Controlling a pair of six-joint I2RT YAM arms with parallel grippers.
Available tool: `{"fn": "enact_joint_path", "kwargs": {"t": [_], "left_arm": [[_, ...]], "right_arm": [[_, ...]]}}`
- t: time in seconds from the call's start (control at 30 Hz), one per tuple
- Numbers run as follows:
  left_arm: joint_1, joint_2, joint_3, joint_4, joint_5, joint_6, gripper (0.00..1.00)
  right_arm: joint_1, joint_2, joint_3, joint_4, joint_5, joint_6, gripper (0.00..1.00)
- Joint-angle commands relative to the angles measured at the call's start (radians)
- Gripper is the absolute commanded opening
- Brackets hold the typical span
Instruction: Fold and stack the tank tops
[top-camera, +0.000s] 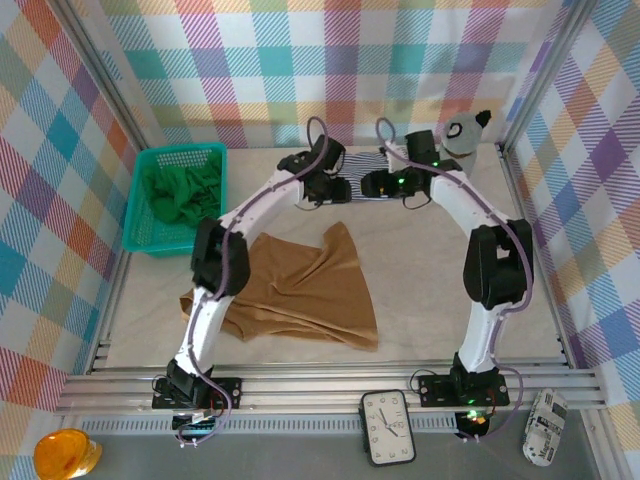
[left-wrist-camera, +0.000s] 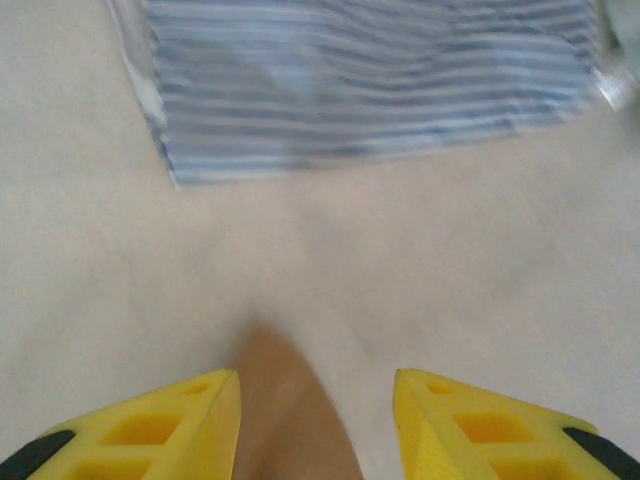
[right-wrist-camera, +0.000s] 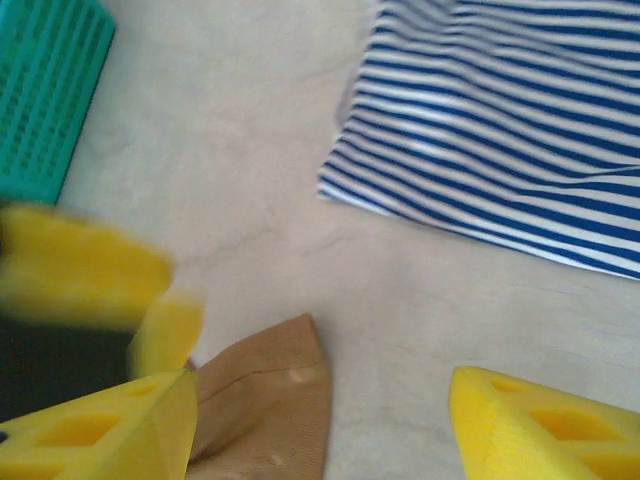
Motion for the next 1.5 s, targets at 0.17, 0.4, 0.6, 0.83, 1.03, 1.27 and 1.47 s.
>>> {"fn": "enact_joint_path", "kwargs": {"t": [0.17, 0.4, 0.6, 0.83, 1.03, 1.27, 1.47], "left_arm": [[-0.277, -0.371, -0.523, 0.146, -0.115, -0.125, 0.45], [-0.493, -0.466, -0.787, 0.334, -0.188, -0.252, 0.45], [-0.581, -0.392, -0.834, 0.384, -0.221, -0.269, 0.46], [-0.624, -0.302, -0.796, 0.362, -0.190, -0.242, 0.46], [-0.643, -0.254, -0.746, 0.251, -0.205, -0.213, 0.46], [-0.710, -0.209, -0.676, 0.133, -0.210, -0.179, 0.45], [-0.717, -0.138, -0.615, -0.009, -0.242, -0.177, 0.37]], "right_arm": [[0.073, 0.158, 0.060, -0.102, -0.051, -0.173, 0.63], [0.100, 0.279, 0.134, -0.134, -0.116, -0.154, 0.61], [0.124, 0.308, 0.109, -0.140, -0.147, -0.159, 0.55], [0.143, 0.340, 0.120, -0.148, -0.136, -0.158, 0.36], [0.128, 0.328, 0.119, -0.144, -0.141, -0.153, 0.11], [0.094, 0.277, 0.075, -0.105, -0.152, -0.089, 0.06], [0.050, 0.194, -0.009, -0.033, -0.165, -0.043, 0.04]]}}
